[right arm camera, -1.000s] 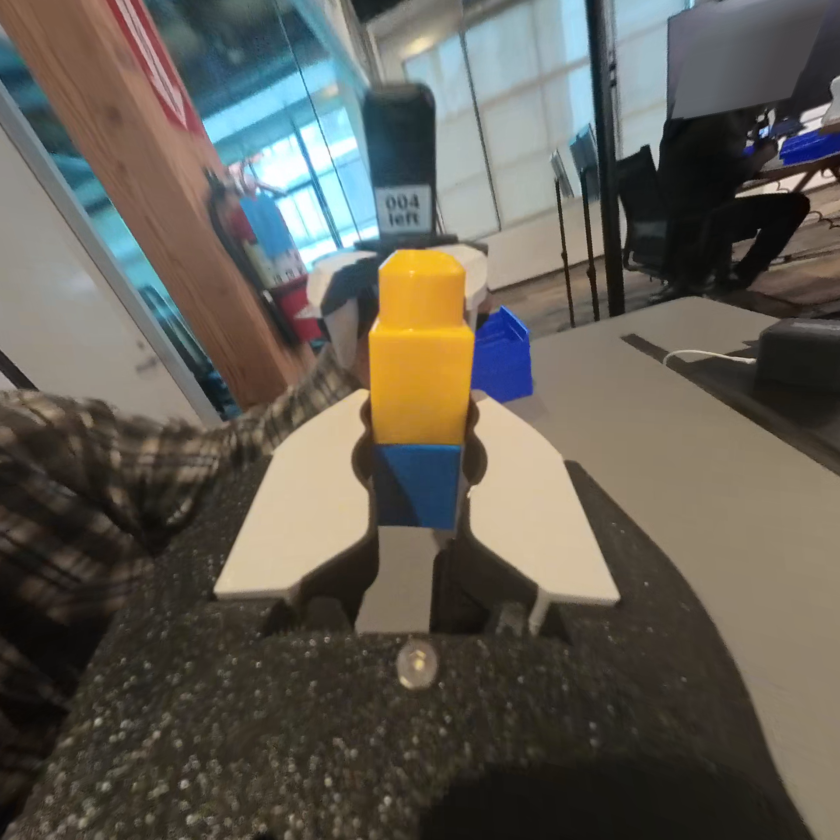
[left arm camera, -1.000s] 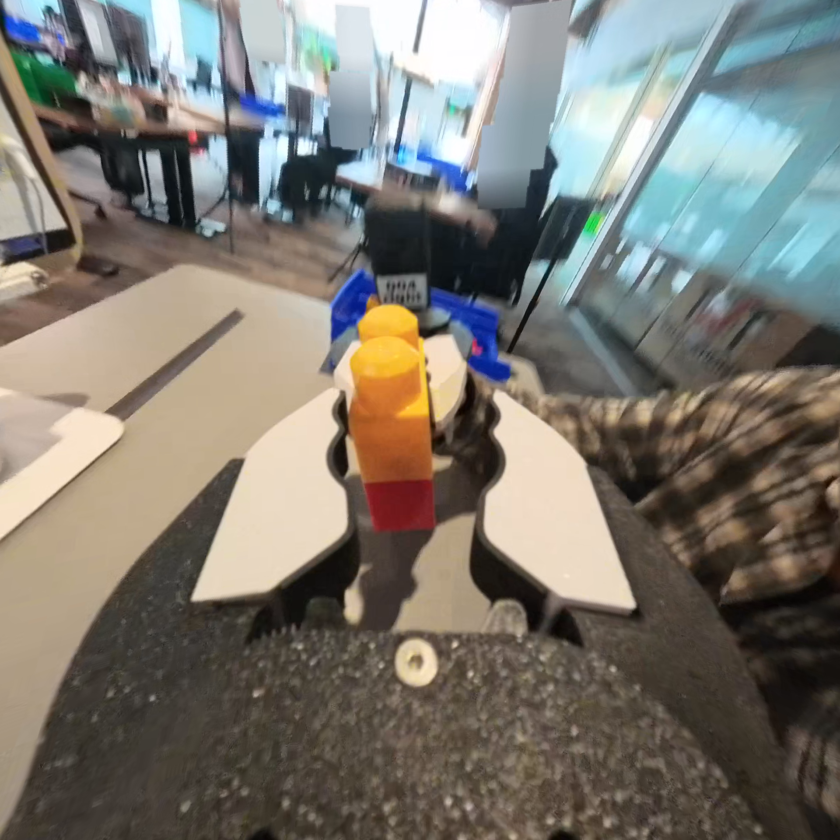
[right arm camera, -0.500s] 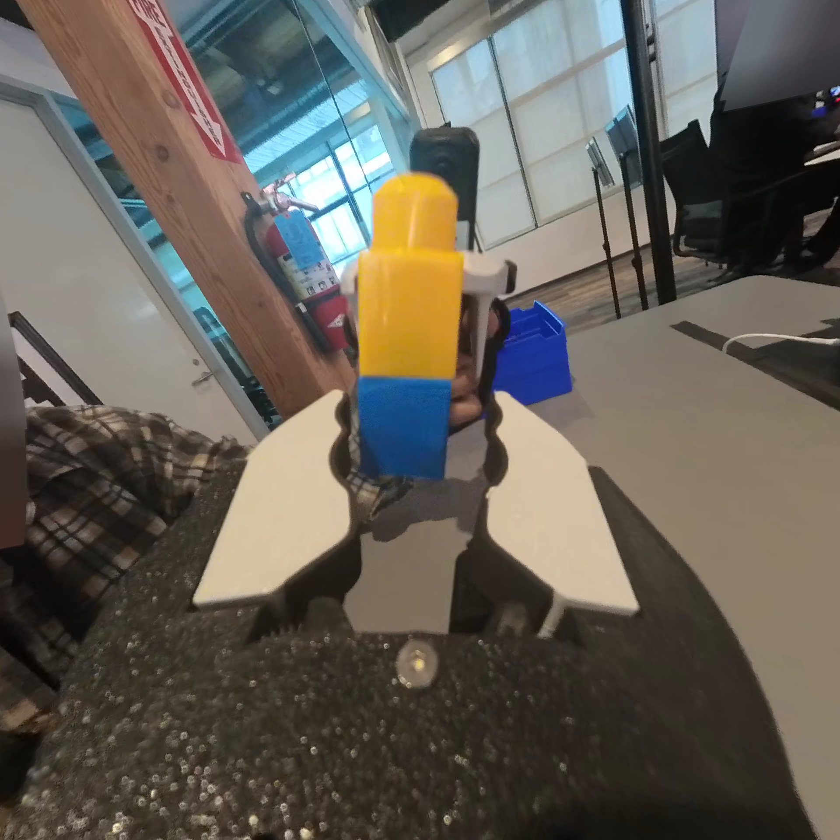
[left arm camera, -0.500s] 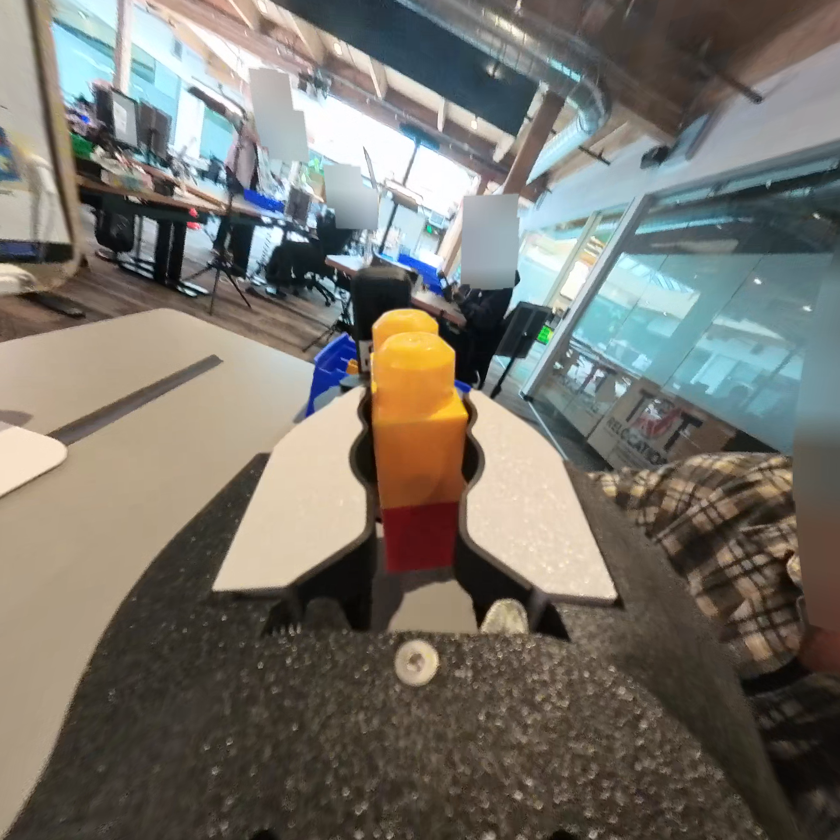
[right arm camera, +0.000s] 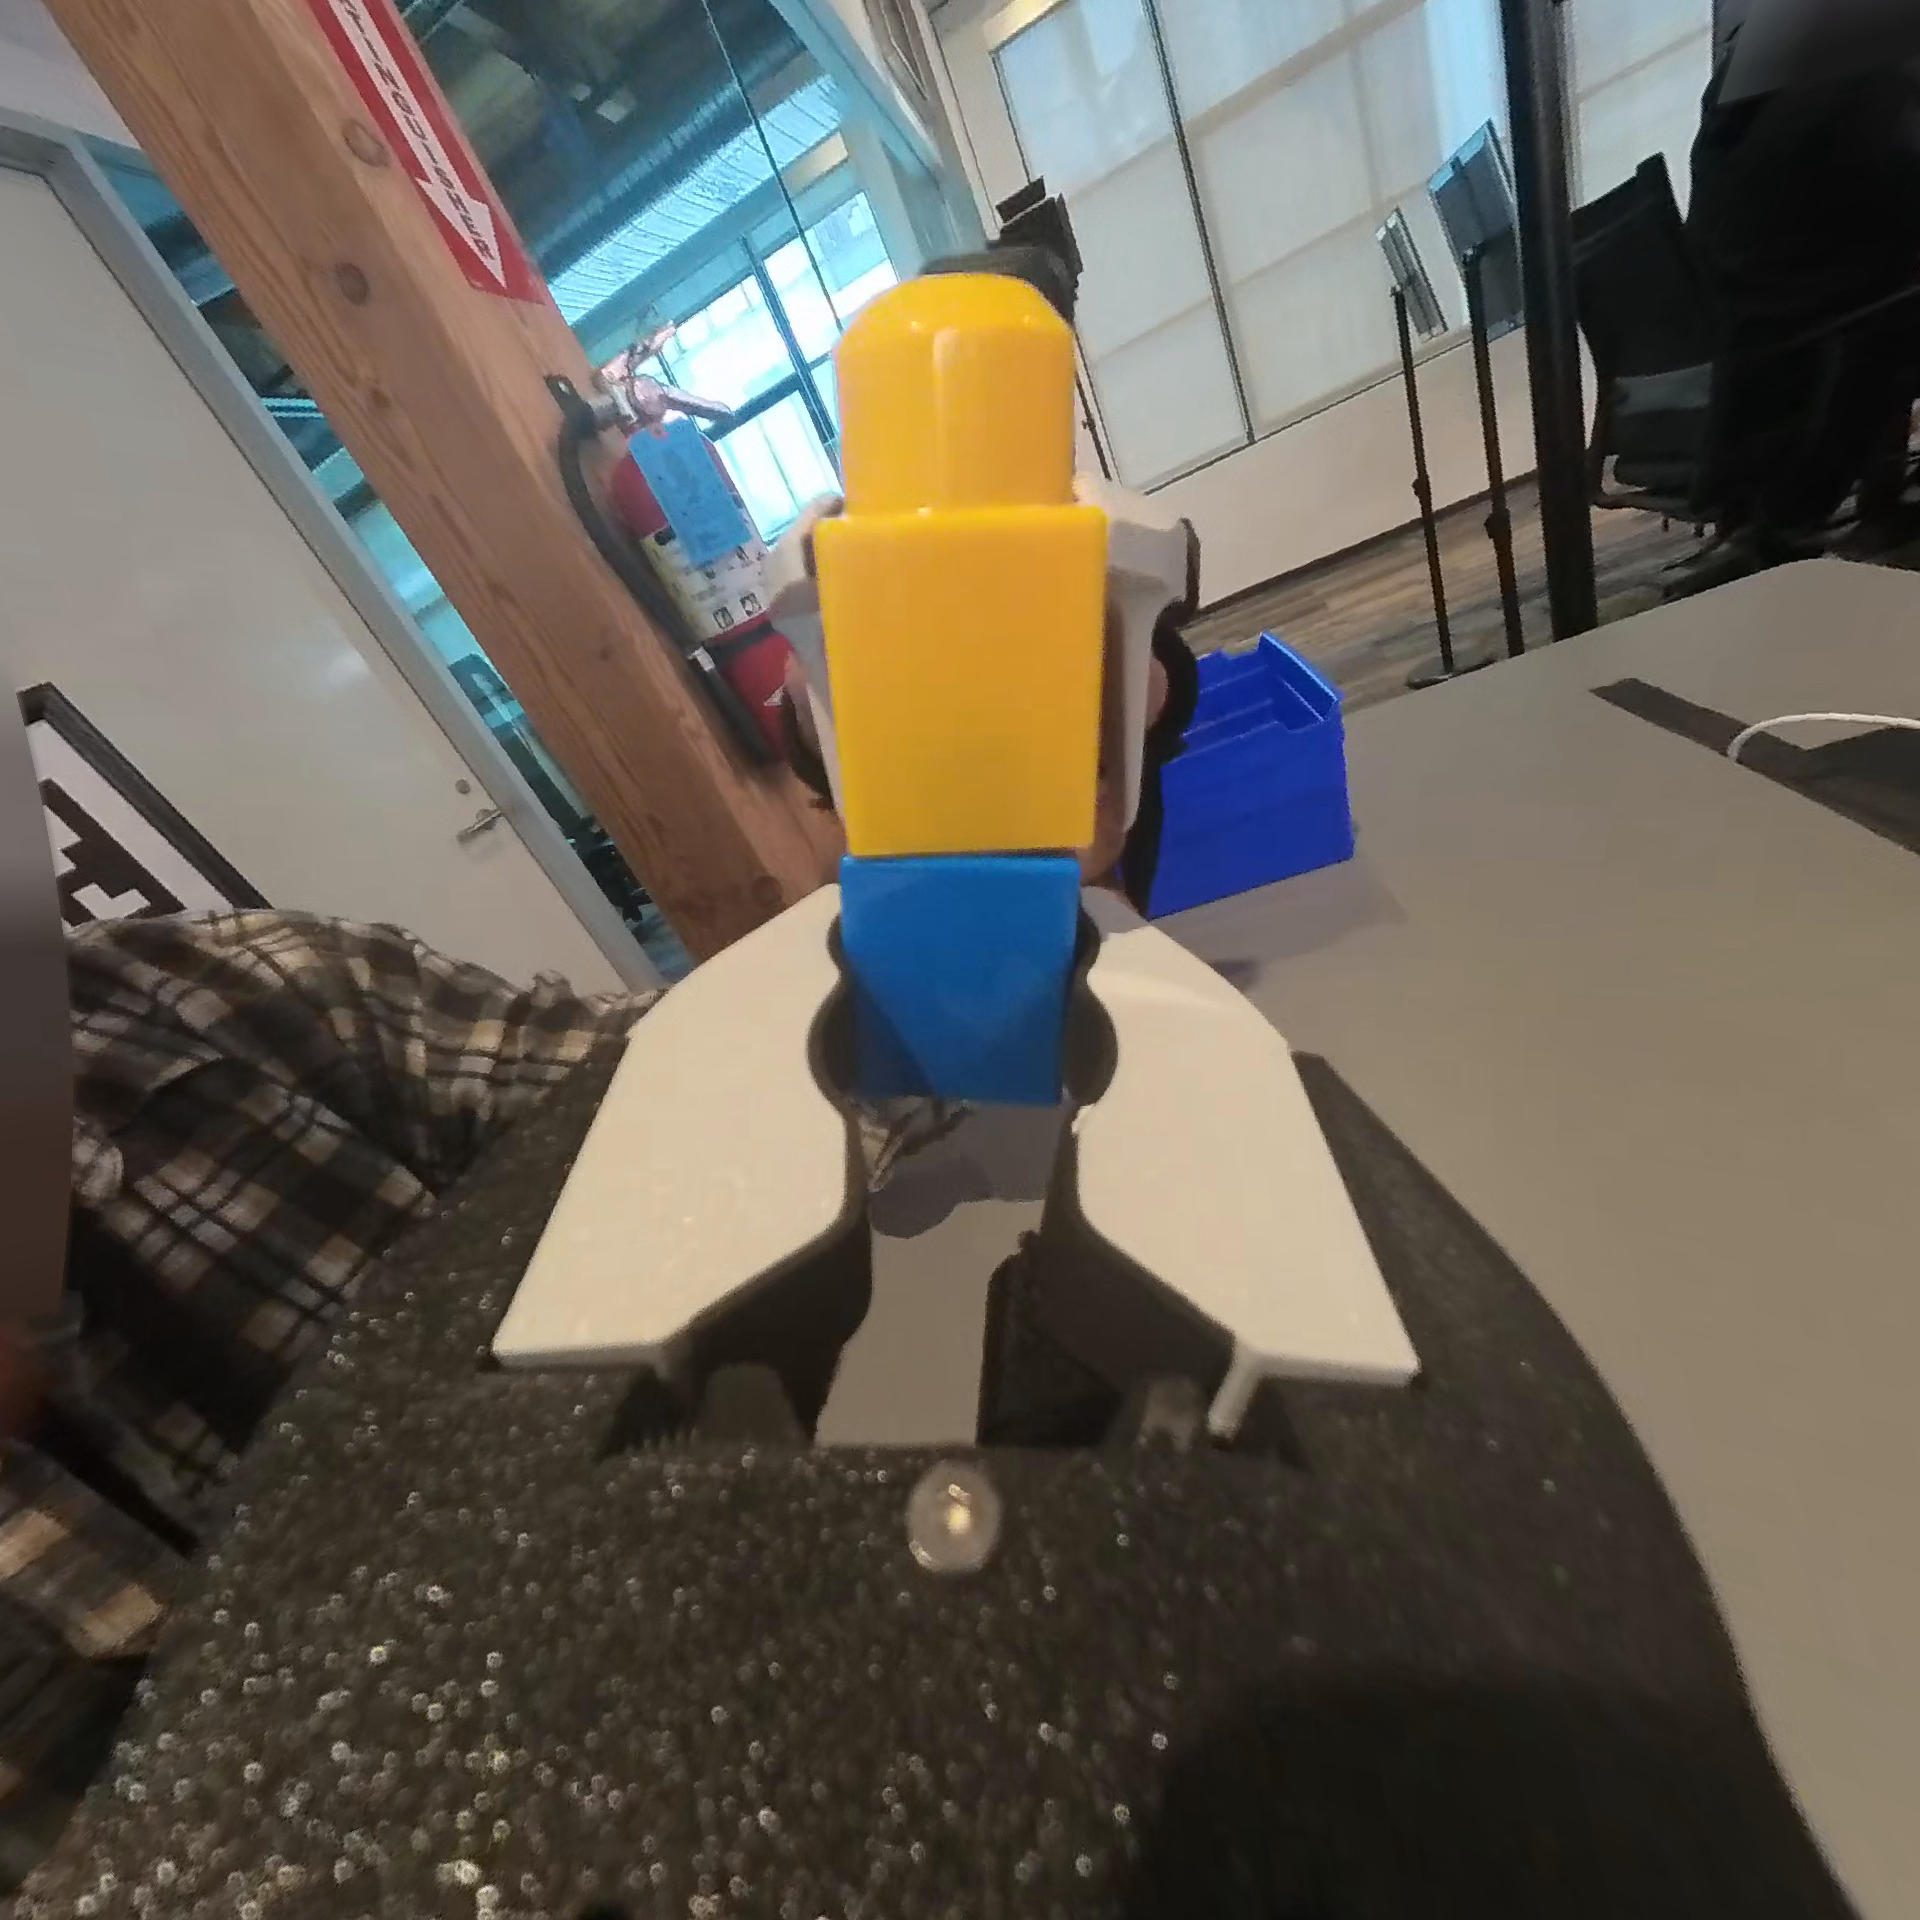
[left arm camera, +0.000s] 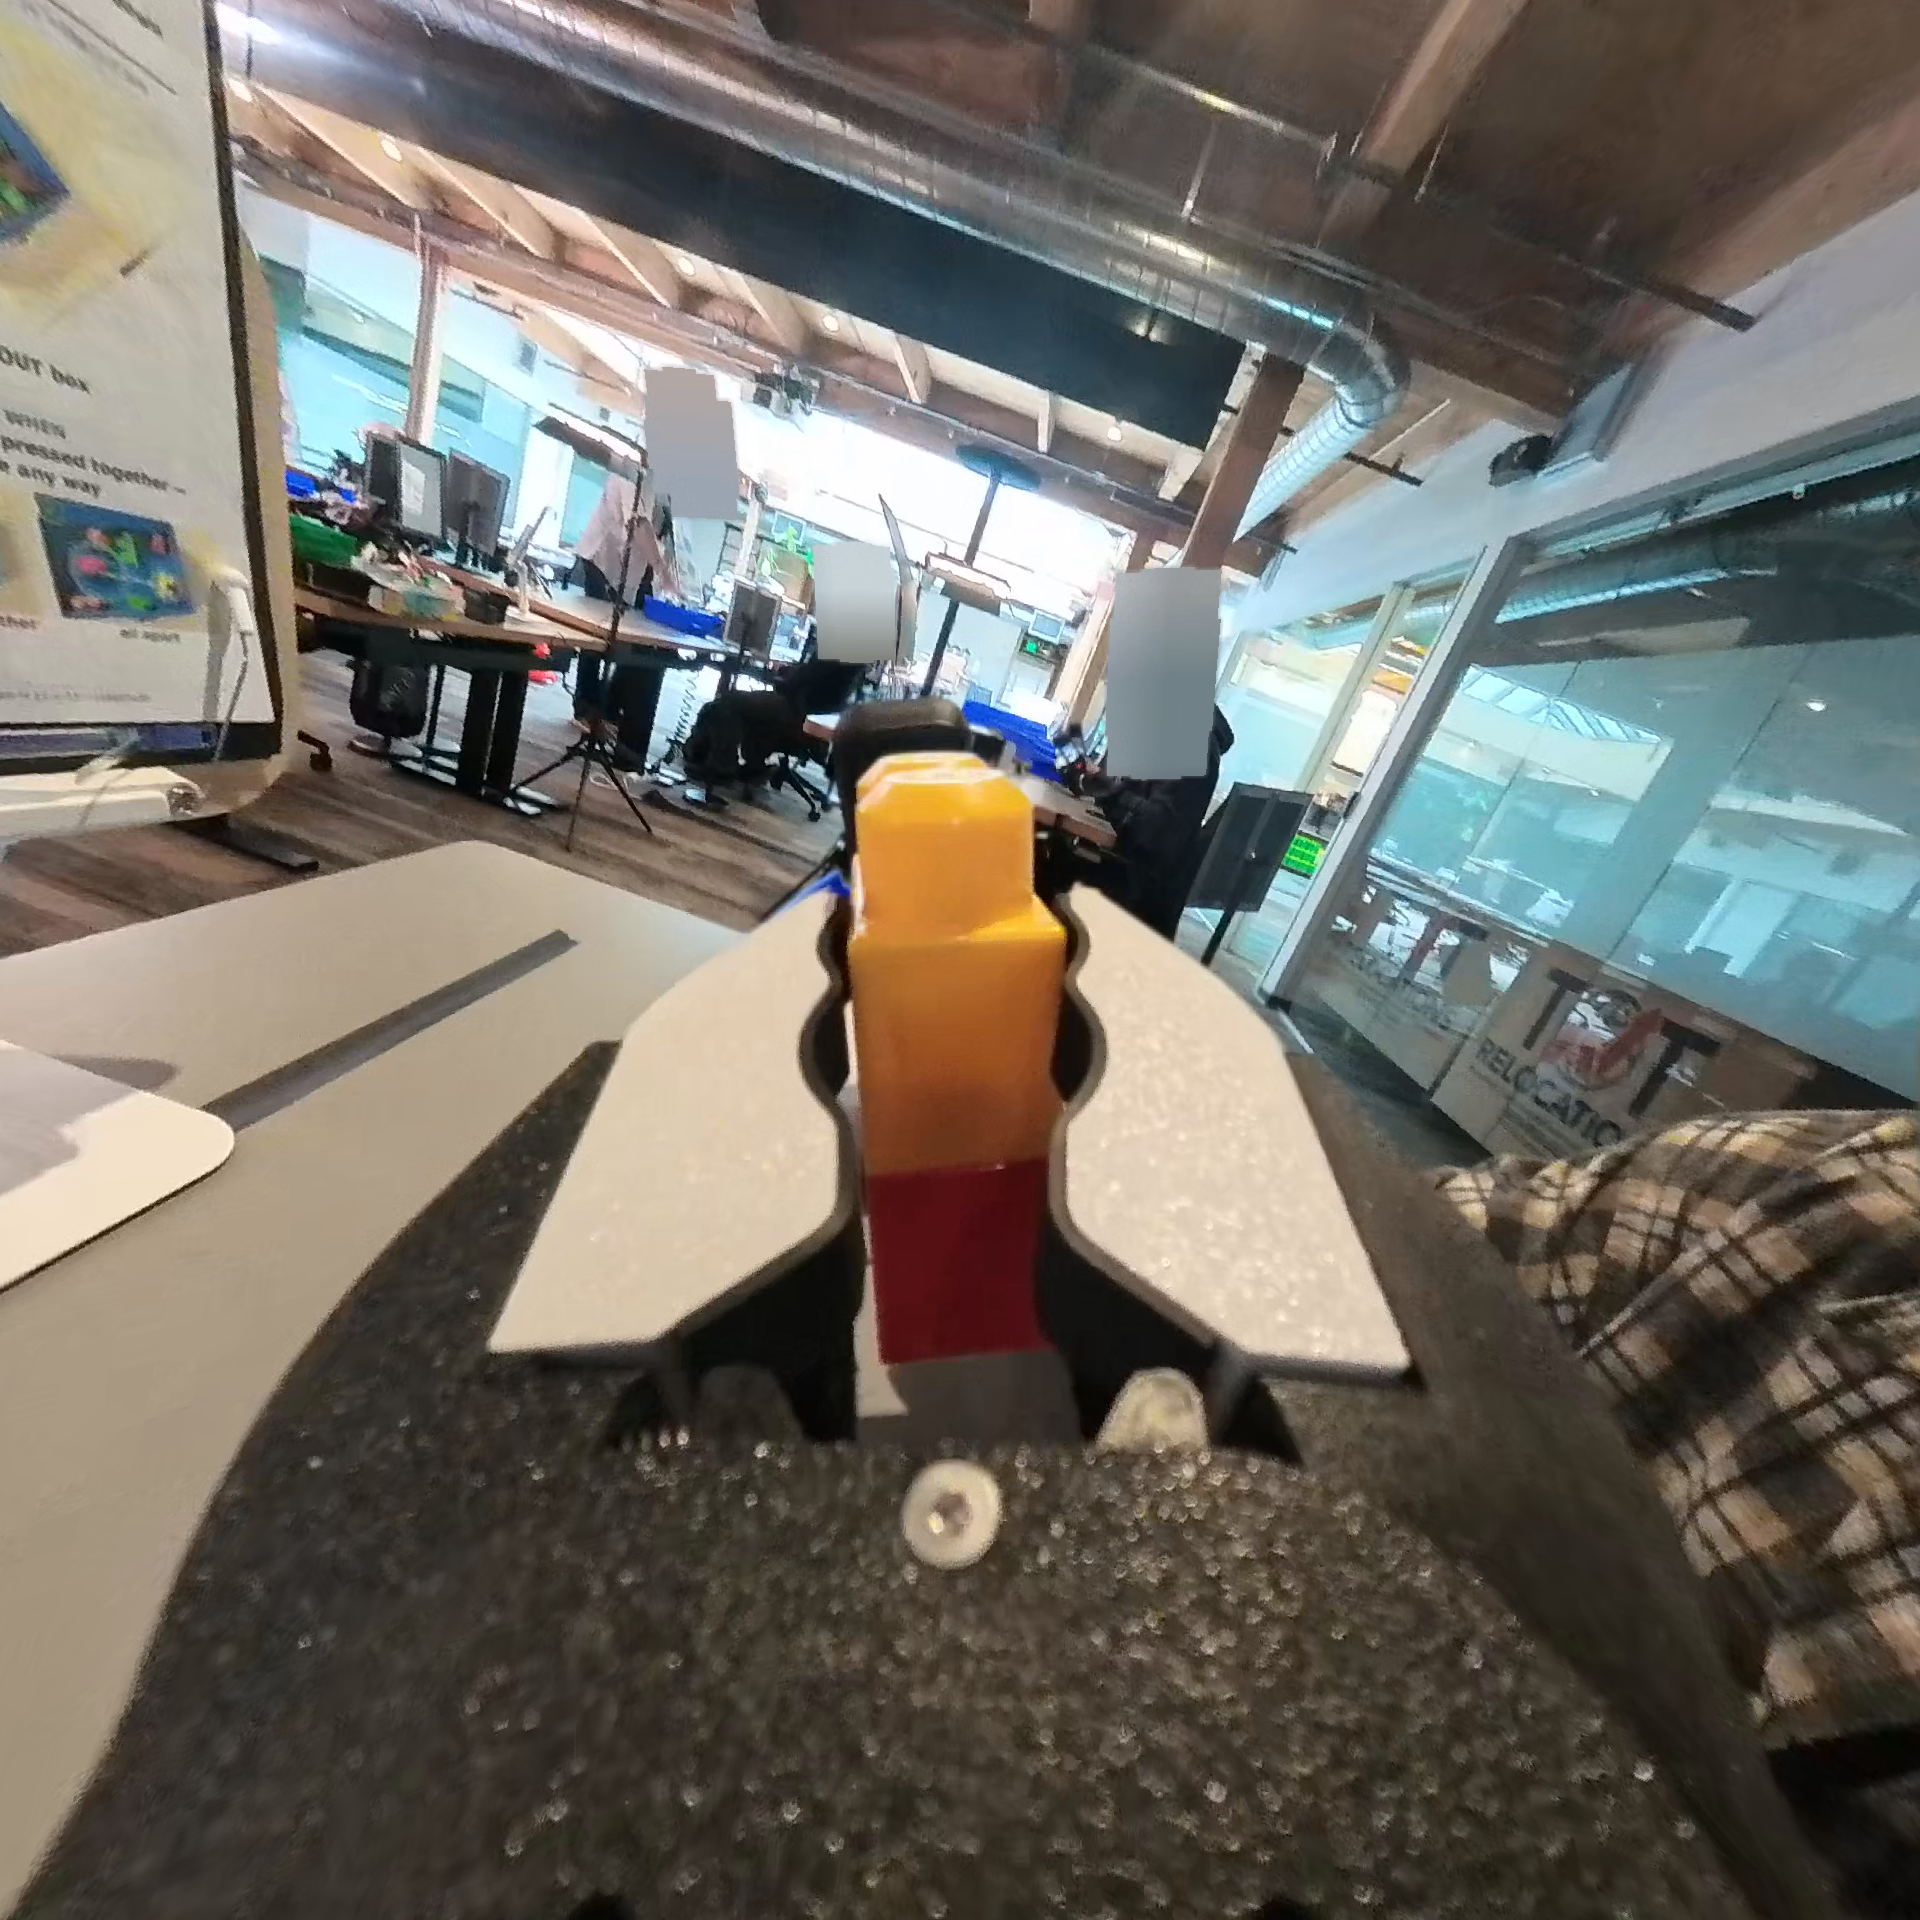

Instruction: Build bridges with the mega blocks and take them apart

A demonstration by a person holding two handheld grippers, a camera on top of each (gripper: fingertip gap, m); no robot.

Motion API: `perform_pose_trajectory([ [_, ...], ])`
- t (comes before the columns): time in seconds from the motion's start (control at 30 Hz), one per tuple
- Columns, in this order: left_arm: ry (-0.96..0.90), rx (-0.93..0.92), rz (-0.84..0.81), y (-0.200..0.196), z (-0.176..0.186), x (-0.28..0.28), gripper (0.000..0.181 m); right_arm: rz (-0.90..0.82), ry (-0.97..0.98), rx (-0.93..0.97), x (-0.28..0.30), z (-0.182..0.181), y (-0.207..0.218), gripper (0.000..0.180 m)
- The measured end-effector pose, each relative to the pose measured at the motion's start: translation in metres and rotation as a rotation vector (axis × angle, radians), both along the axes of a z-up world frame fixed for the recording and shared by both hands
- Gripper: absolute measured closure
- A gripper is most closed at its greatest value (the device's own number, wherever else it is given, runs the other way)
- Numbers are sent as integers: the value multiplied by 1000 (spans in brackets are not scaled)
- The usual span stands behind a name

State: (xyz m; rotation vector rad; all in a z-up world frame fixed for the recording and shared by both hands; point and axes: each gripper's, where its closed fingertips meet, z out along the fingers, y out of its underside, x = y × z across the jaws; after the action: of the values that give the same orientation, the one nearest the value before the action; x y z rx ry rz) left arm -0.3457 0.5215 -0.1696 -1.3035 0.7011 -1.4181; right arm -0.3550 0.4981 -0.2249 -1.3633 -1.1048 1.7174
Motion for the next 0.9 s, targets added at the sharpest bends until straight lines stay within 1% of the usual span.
perform_pose_trajectory([
  [0.17, -80, -2, 14, -5, 10, 1, 145, -27, 19, -1, 0, 7, -6, 144],
  [0.33, -132, 23, 9, -19, 21, 11, 145, -81, 58, 3, 7, 16, -20, 143],
  [0.57, -170, 29, -36, -39, 27, 28, 145, -161, 90, 2, 21, 20, -40, 143],
  [0.73, -182, 35, -47, -48, 30, 35, 145, -210, 152, -1, 26, 23, -48, 143],
  [0.77, -204, 35, -41, -47, 33, 33, 145, -215, 150, -1, 26, 21, -49, 144],
  [0.83, -318, 39, -2, -40, 53, 9, 145, -186, 35, 27, 15, -6, -60, 143],
  [0.87, -343, 53, 6, -37, 62, -5, 145, -181, 17, 12, 13, -17, -66, 144],
  [0.9, -338, 69, 22, -34, 66, -15, 145, -180, 54, 0, 16, -16, -71, 144],
])
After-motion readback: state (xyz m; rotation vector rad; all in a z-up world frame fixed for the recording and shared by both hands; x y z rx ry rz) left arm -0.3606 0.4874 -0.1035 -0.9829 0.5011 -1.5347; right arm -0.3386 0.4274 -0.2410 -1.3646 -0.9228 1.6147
